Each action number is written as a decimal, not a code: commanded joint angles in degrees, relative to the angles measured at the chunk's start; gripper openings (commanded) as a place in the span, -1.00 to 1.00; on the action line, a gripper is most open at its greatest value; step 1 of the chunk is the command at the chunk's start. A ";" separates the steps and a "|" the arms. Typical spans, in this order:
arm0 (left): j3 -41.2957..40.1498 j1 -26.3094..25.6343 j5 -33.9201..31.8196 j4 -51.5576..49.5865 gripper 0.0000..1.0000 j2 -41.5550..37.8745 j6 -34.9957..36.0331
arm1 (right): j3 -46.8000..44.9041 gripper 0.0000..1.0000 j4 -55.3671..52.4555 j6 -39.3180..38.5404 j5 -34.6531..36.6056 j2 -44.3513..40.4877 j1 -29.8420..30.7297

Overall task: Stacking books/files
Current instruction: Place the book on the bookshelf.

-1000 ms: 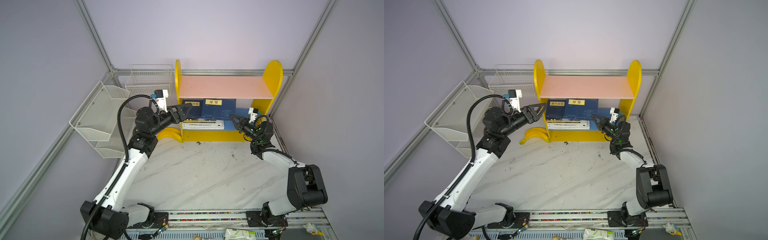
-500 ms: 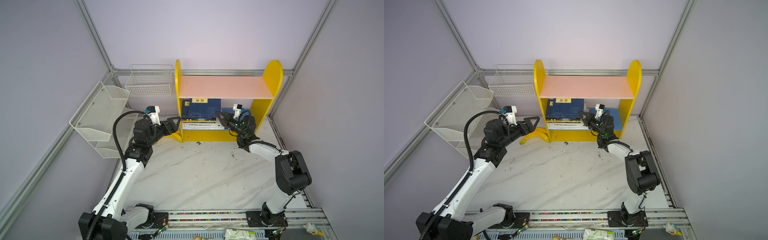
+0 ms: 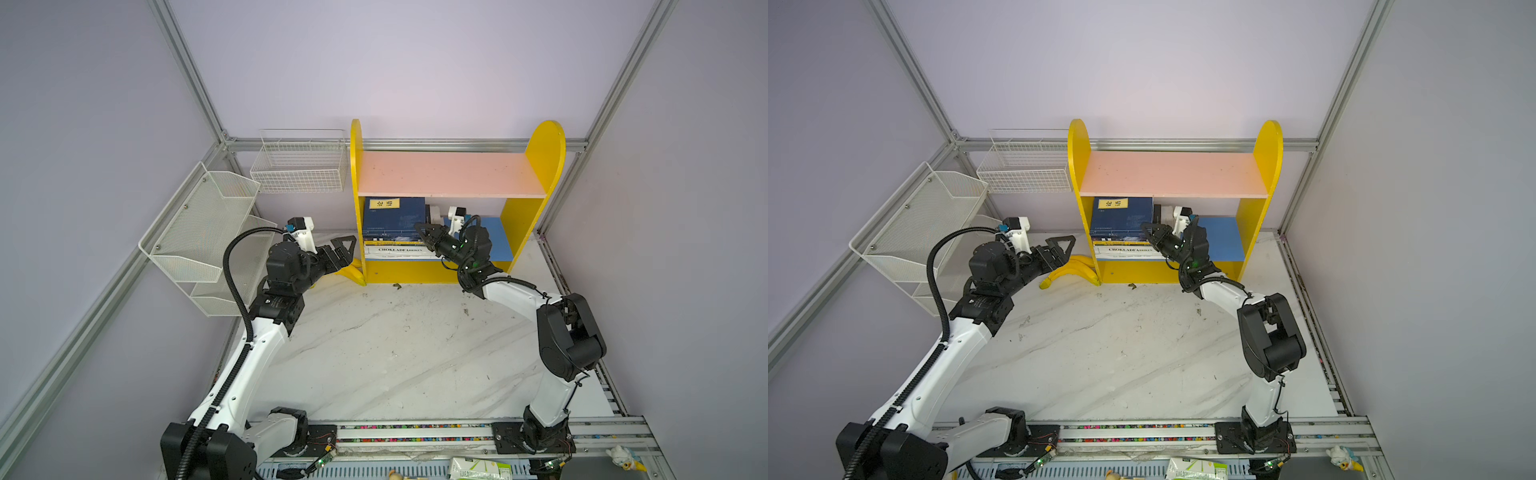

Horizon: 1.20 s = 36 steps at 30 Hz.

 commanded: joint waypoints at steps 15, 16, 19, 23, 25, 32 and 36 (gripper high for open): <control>-2.86 0.74 1.52 6.10 0.99 1.74 0.19 | 5.00 -0.96 -0.41 -1.23 0.28 2.45 1.11; -2.73 0.74 1.64 6.58 0.99 2.24 0.24 | 5.02 -0.96 -0.47 -1.23 0.17 2.65 1.26; -1.36 0.83 1.98 6.93 0.99 4.37 0.80 | 5.14 -0.96 -1.22 -1.46 -0.31 2.87 1.27; -0.07 0.83 2.48 7.88 0.99 7.33 0.25 | 5.17 -0.96 -1.89 -2.16 -1.30 2.53 1.25; 0.12 0.83 3.05 8.73 0.99 8.56 -0.36 | 5.38 -0.96 -2.32 -2.87 -1.81 2.26 1.21; 2.59 0.81 4.38 11.76 0.99 13.25 -1.93 | 5.99 -0.96 -3.31 -3.51 -3.76 2.48 1.12; 3.51 0.81 4.93 13.98 0.99 14.81 -2.90 | 5.50 -0.96 -3.66 -3.60 -4.26 1.96 0.99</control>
